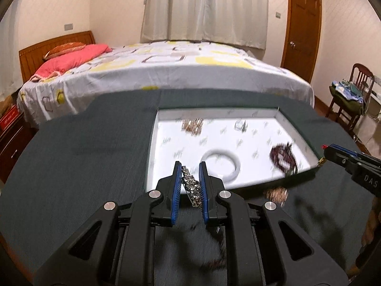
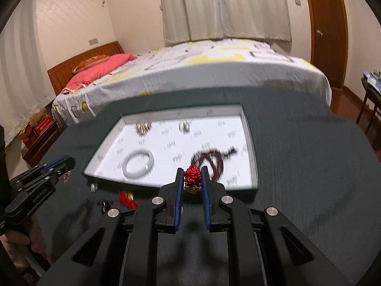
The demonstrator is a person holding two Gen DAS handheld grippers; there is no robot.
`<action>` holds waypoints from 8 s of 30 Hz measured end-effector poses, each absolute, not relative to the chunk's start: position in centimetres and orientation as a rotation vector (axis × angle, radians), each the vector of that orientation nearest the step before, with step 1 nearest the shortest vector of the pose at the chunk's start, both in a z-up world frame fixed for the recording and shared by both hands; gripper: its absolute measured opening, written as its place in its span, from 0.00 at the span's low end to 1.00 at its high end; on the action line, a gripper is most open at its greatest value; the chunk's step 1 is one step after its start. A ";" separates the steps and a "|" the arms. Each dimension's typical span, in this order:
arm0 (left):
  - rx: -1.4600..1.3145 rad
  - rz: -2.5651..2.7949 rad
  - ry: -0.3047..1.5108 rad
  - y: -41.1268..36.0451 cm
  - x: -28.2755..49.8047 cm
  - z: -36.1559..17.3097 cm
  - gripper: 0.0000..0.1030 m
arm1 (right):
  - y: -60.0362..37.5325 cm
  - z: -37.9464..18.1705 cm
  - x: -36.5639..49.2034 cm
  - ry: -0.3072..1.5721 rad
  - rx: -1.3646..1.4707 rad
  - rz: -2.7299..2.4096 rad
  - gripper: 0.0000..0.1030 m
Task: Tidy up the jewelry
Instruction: 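Carry the brooch with the left tool while the right tool carries the tassel over the box, then open both tools to drop the brooch and tassel into the box, then withdraw both tools from the box back over the table, then close the left tool on the black gourd pendant and lift it, then grasp the red tassel with gold charm using the right tool, then carry the pendant with the left tool while the right tool carries the tassel into the box, then open both tools to release the pendant and tassel in the box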
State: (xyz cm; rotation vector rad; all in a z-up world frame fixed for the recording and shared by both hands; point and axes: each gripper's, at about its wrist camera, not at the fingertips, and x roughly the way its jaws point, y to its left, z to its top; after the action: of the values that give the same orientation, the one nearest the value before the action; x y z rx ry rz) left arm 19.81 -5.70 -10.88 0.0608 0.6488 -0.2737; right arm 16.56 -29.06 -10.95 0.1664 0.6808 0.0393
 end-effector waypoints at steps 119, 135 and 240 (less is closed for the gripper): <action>0.043 -0.181 0.843 -2.9 16.1 -16.5 0.16 | -21.3 -17.2 15.2 0.812 0.099 0.152 0.45; 0.010 -0.133 0.864 -0.6 16.8 -17.1 0.16 | -17.8 -19.2 19.4 0.899 0.017 0.194 0.44; 0.111 -0.214 0.830 -9.6 36.1 -16.7 0.49 | -25.4 -17.4 31.1 0.811 0.092 0.052 0.42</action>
State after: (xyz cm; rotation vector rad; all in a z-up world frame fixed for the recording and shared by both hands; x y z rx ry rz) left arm 36.05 -9.56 -16.73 0.1107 0.8295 -0.2136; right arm 31.13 -25.42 -17.44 0.0924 0.8109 0.0525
